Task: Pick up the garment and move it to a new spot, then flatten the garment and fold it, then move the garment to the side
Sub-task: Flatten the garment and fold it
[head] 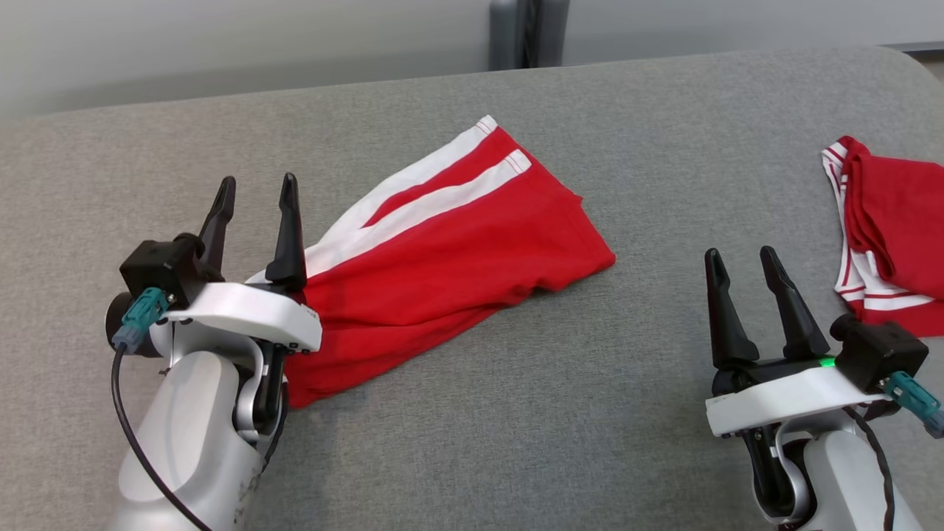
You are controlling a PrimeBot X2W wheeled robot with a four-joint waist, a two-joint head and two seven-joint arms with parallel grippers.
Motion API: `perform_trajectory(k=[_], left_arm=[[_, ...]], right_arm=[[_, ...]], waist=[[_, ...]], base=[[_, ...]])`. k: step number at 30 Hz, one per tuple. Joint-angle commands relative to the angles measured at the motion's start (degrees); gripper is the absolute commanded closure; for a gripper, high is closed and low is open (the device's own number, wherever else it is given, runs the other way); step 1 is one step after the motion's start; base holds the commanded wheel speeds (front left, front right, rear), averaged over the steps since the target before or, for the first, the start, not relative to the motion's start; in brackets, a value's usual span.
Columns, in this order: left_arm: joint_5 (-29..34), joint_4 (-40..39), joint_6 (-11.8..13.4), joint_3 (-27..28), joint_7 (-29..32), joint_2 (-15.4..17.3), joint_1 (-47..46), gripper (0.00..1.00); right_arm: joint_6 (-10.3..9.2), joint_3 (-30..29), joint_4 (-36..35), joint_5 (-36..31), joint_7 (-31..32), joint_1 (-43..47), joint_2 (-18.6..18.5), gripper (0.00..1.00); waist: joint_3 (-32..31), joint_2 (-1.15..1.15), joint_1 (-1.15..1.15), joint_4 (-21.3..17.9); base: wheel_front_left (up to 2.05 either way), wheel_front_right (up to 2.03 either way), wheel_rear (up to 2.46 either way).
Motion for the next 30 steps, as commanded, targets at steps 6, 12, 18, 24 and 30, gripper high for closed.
perform_trajectory(k=[6, 12, 18, 24, 30], left_arm=[[1.47, -1.33, -1.16, -0.55, -0.21, 0.38, 2.29, 0.00], [4.43, 0.77, -3.65, -5.11, 3.19, 1.71, -0.87, 0.00], [7.51, 5.04, -5.04, -9.46, 11.44, 3.23, -6.28, 0.00], [9.77, 8.51, -6.65, -12.75, 16.60, 3.76, -12.43, 0.00], [11.70, 13.05, -7.02, -15.22, 21.34, 3.64, -19.02, 0.00]], right_arm=[[0.00, 0.84, 0.39, -0.47, -0.24, 0.32, -0.34, 0.00], [0.00, 2.18, 0.49, 0.00, -0.24, -0.71, -0.34, 0.00], [0.00, 3.09, 0.41, 0.97, -0.24, -0.80, -0.33, 0.00], [0.00, 3.29, 0.11, 1.86, -0.24, -0.57, -0.30, 0.00], [0.00, 4.33, -0.29, 2.64, -0.24, -1.46, -0.30, 0.00]], waist=[[-0.42, 0.00, 0.00, 1.38], [0.96, 0.00, 0.00, -0.88], [3.04, 0.00, 0.00, -5.18], [5.39, 0.00, 0.00, -8.26], [7.85, 0.00, 0.00, -10.32]], base=[[0.00, 0.00, 0.00], [0.00, 0.00, 0.00], [0.00, 0.00, 0.00], [0.00, 0.00, 0.00], [0.00, 0.00, 0.00]])
